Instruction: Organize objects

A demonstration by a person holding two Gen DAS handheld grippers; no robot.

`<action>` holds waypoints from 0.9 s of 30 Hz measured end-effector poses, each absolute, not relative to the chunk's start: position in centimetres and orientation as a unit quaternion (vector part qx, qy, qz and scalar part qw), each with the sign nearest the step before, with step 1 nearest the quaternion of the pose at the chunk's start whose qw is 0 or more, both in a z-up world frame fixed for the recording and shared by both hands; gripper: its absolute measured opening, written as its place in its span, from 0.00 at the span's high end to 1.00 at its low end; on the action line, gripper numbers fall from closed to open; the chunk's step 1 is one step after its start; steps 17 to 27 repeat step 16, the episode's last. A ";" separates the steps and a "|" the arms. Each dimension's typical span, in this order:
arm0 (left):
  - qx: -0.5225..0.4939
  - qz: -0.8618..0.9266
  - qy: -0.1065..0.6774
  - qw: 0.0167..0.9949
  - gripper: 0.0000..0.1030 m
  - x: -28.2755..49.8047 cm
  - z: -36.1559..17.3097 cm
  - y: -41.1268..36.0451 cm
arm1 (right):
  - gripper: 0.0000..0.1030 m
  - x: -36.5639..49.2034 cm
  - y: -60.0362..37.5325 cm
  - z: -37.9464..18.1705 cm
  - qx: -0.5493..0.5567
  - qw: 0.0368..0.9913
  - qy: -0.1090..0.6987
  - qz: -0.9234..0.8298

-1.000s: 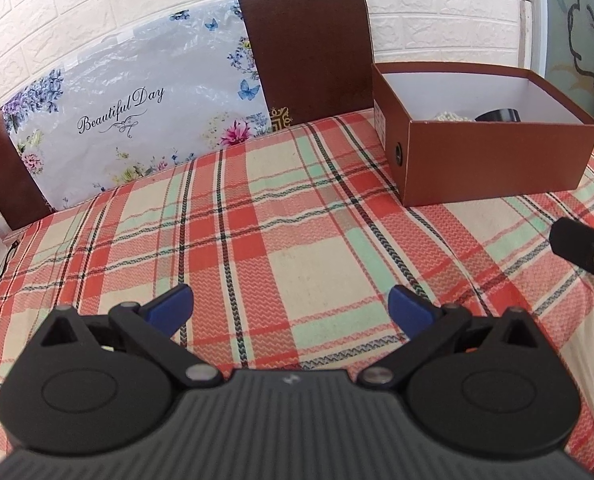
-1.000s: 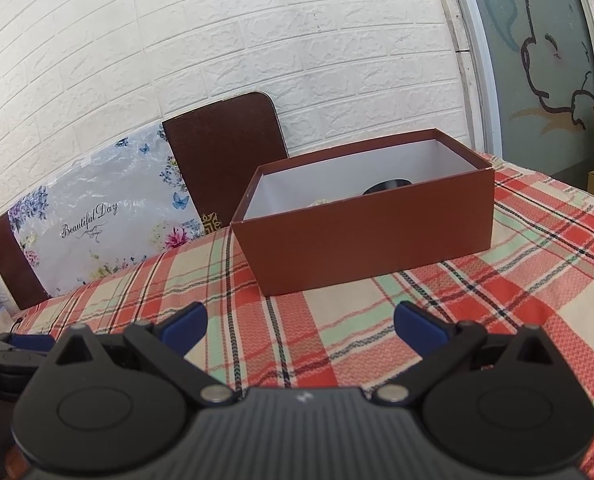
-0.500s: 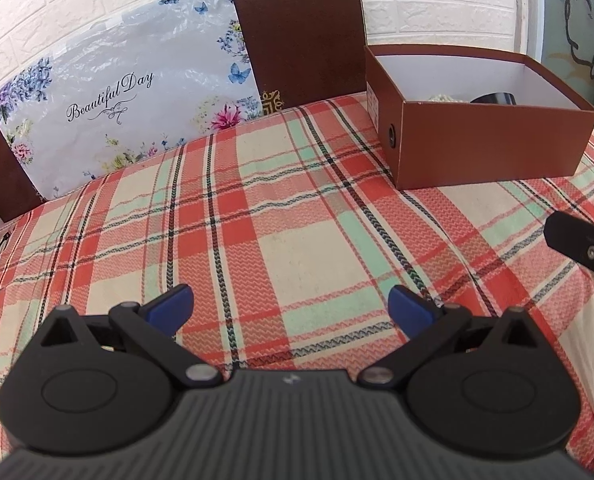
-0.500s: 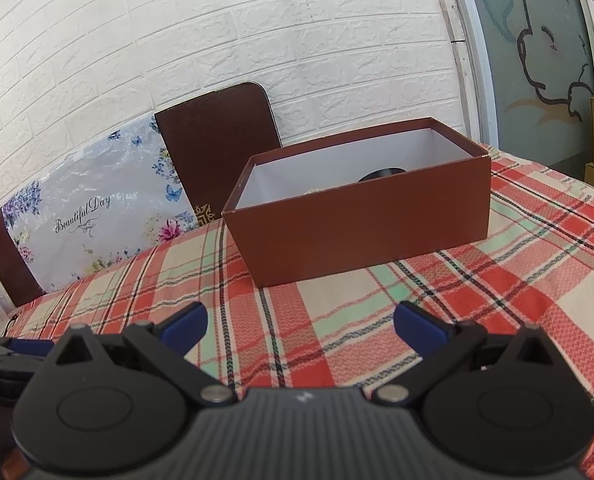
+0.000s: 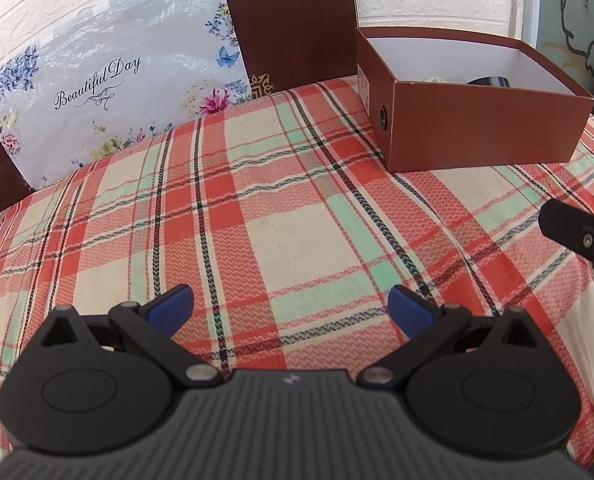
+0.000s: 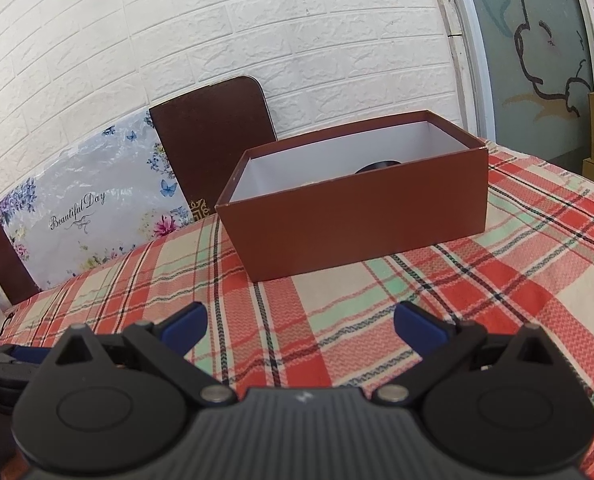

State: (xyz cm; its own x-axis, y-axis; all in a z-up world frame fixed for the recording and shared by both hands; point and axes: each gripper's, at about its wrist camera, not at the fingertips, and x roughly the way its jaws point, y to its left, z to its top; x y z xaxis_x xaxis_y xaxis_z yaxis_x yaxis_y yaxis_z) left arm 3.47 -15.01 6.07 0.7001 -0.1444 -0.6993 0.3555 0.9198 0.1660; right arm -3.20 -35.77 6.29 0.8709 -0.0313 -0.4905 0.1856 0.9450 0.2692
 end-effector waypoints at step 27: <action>0.144 -0.157 0.356 0.910 0.00 3.3 6.1 -15.1 | 0.00 -3.1 -35.5 5.9 0.155 0.953 0.252 -0.060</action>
